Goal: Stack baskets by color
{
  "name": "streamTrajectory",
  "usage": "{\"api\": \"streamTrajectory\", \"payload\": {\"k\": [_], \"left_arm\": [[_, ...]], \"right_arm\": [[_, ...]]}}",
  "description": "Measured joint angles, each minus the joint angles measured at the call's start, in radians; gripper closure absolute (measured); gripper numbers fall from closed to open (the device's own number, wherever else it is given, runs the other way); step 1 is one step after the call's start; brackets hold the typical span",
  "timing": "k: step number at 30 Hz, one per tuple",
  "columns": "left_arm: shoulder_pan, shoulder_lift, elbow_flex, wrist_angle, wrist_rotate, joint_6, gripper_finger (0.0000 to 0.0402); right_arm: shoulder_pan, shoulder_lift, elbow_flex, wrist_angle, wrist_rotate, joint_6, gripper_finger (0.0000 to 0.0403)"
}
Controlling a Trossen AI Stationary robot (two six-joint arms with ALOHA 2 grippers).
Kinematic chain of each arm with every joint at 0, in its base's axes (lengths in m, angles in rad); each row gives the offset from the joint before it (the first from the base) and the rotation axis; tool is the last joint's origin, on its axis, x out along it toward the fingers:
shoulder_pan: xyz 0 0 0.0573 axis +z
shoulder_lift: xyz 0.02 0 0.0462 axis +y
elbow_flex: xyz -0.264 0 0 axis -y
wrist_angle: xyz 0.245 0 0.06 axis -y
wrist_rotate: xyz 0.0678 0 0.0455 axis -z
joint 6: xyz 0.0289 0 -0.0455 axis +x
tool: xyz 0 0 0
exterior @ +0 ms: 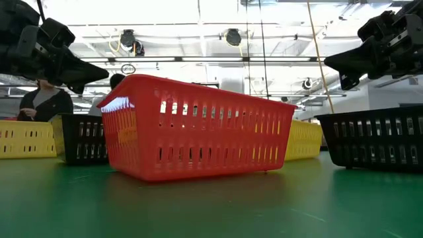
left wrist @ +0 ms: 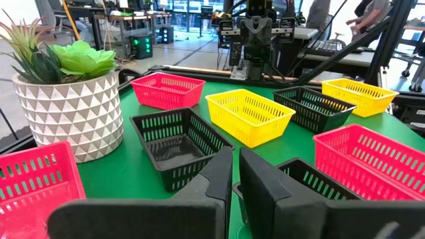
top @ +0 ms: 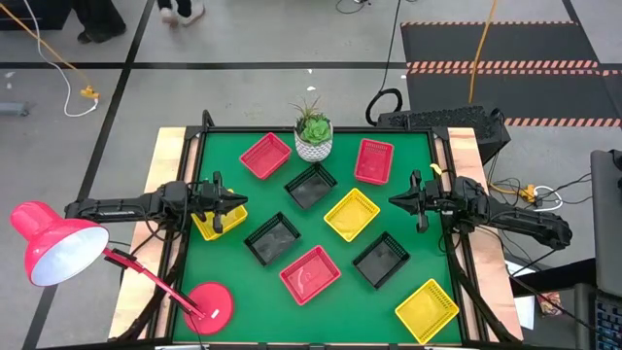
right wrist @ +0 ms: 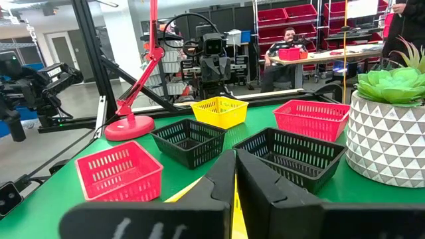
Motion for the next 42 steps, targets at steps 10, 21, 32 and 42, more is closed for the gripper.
{"api": "streamTrajectory", "payload": {"k": [10, 21, 32, 42], "left_arm": [[0.000, 0.000, 0.000, 0.000, 0.000, 0.000, 0.0369], [0.000, 0.000, 0.000, 0.060, 0.000, -0.008, 0.0369], [0.000, 0.000, 0.000, 0.212, 0.000, -0.108, 0.0369], [0.002, 0.000, 0.007, 0.342, -0.063, -0.103, 0.0359]], "right_arm": [[0.000, 0.000, 0.000, 0.104, -0.001, 0.000, 0.0392], [0.000, 0.011, 0.000, 0.193, 0.092, -0.052, 0.0386], [0.000, 0.207, 0.000, 0.311, 0.234, -0.013, 0.0213], [-0.002, 0.607, 0.271, 0.259, 0.345, -0.115, 0.0130]]}}
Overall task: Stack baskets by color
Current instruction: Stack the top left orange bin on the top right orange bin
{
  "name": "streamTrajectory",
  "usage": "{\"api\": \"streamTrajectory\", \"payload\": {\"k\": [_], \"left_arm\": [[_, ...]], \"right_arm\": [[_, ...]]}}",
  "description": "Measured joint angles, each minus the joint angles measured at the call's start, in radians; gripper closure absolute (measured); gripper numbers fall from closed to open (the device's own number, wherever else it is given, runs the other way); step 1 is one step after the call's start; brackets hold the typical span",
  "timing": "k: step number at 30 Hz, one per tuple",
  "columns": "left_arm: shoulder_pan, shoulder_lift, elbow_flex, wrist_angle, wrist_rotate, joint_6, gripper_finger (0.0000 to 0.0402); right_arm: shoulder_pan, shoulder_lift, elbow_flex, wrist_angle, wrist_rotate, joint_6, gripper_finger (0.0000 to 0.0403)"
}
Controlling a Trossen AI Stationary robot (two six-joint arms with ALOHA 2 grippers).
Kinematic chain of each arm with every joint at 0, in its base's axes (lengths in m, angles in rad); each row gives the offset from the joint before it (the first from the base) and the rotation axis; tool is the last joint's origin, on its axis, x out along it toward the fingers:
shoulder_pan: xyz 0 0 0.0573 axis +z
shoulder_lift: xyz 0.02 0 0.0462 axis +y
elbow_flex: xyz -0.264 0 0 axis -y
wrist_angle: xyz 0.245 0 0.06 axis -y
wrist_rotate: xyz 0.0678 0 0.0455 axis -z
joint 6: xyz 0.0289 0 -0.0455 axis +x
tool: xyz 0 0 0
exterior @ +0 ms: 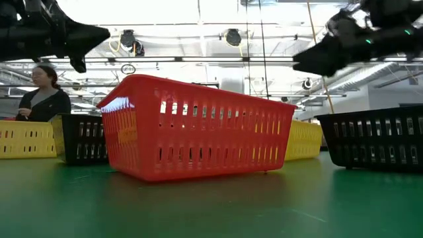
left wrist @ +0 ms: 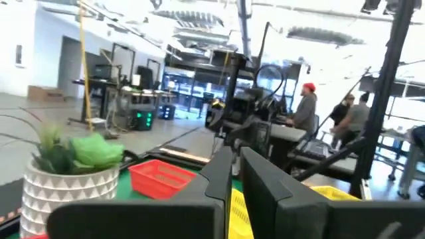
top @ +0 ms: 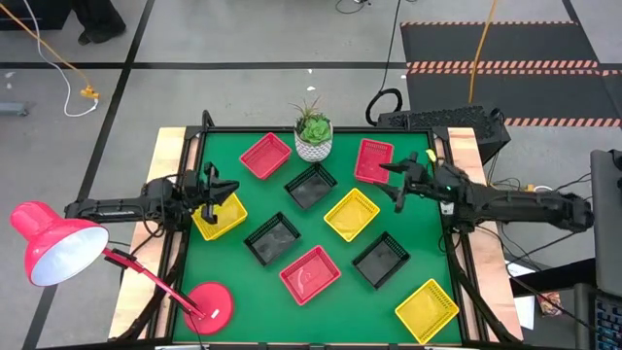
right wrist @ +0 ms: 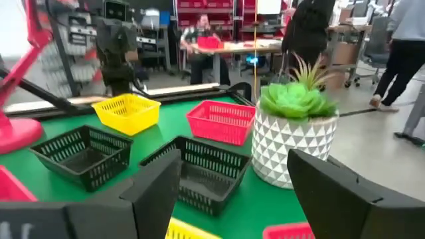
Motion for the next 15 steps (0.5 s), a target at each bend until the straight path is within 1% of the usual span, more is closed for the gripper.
{"api": "streamTrajectory", "payload": {"k": [2, 4, 7, 9, 12, 15], "left_arm": [[0.000, 0.007, 0.024, -0.052, -0.026, 0.011, 0.0337], [0.000, 0.029, 0.068, -0.147, -0.075, 0.020, 0.0303], [0.000, 0.085, 0.165, -0.306, -0.146, 0.019, 0.0236], [0.000, 0.129, 0.230, -0.387, -0.166, 0.031, 0.0190], [0.000, 0.211, 0.329, -0.455, -0.160, 0.052, 0.0129], [0.001, 0.311, 0.433, -0.515, -0.193, 0.045, 0.0087]], "right_arm": [[-0.005, 0.120, 0.101, -0.057, 0.000, -0.015, 0.0133], [-0.007, 0.233, 0.197, -0.139, 0.002, -0.043, 0.0136], [-0.011, 0.379, 0.351, -0.202, 0.026, -0.082, 0.0137], [-0.020, 0.466, 0.437, -0.281, 0.026, -0.095, 0.0136], [-0.031, 0.569, 0.562, -0.427, 0.036, -0.106, 0.0136], [-0.038, 0.642, 0.676, -0.580, 0.080, -0.123, 0.0135]]}}
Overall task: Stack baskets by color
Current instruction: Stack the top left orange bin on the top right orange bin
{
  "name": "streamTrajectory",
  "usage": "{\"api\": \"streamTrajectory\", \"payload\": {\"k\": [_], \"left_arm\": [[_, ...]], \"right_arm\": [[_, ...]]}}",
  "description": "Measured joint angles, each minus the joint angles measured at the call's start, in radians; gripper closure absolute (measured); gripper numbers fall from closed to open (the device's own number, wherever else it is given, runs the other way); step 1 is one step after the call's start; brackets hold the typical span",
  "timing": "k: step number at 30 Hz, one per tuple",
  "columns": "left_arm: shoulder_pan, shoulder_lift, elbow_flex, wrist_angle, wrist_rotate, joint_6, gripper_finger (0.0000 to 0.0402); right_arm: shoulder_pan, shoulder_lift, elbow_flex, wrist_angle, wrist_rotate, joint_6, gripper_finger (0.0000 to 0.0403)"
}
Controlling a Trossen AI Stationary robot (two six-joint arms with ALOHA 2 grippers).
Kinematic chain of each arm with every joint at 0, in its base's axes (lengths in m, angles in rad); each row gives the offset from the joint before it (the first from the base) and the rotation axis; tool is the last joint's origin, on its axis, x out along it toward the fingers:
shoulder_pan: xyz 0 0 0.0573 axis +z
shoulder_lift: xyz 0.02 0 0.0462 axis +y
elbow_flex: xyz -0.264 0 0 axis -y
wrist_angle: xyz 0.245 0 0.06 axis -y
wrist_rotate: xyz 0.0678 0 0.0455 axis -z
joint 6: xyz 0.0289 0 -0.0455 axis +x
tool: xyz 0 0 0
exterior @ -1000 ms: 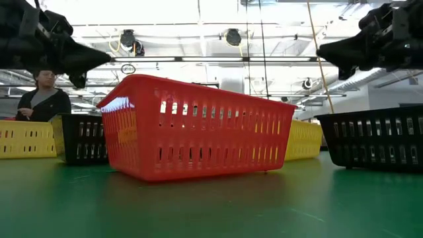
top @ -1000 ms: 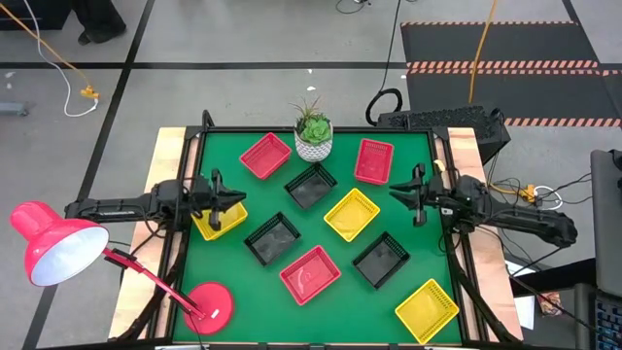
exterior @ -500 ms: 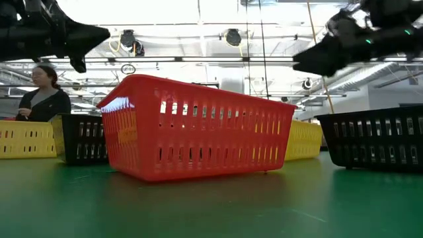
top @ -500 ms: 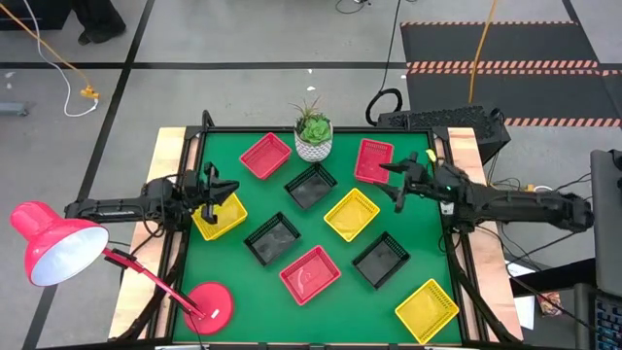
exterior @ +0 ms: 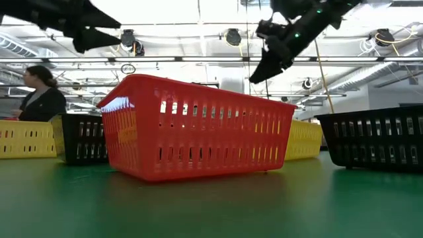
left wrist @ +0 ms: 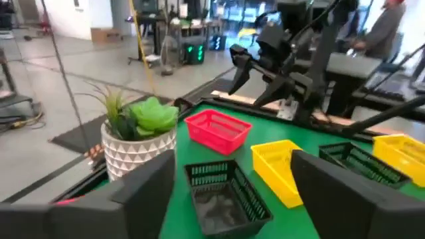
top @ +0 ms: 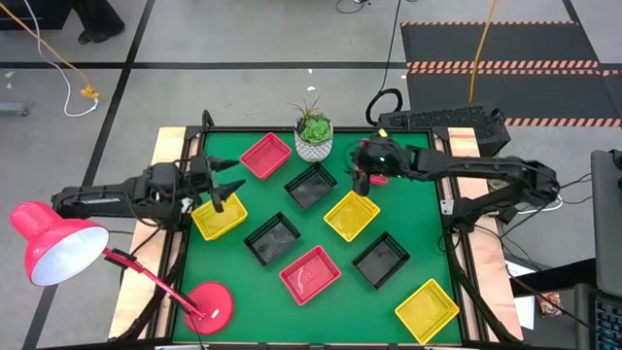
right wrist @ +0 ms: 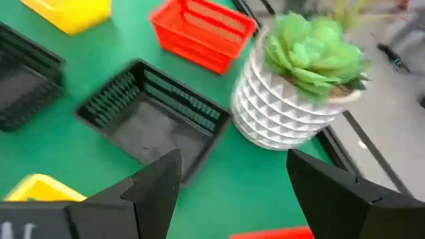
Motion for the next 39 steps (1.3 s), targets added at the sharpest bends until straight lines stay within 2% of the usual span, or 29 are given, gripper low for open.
{"api": "streamTrajectory", "payload": {"k": [3, 7, 12, 17, 26, 39], "left_arm": [[0.004, 0.133, 0.102, -0.096, -0.076, 0.000, 0.0068], [0.047, 0.332, 0.229, -0.255, -0.148, -0.045, 0.0072], [0.105, 0.556, 0.335, -0.408, -0.147, -0.034, 0.0105], [0.129, 0.703, 0.396, -0.438, -0.115, 0.019, 0.0140], [0.158, 0.791, 0.421, -0.429, -0.104, 0.067, 0.0169], [0.182, 0.786, 0.421, -0.421, -0.047, 0.079, 0.0163]], "right_arm": [[0.000, 0.048, 0.056, -0.120, 0.054, -0.020, 0.0136], [-0.003, 0.051, 0.068, -0.186, 0.074, -0.013, 0.0135], [-0.014, 0.047, 0.059, -0.304, 0.098, 0.000, 0.0136], [-0.016, 0.047, 0.052, -0.377, 0.098, 0.005, 0.0135], [-0.051, 0.047, -0.106, -0.230, 0.099, -0.015, 0.0135], [-0.077, 0.047, -0.159, -0.227, 0.096, -0.003, 0.0135]]}}
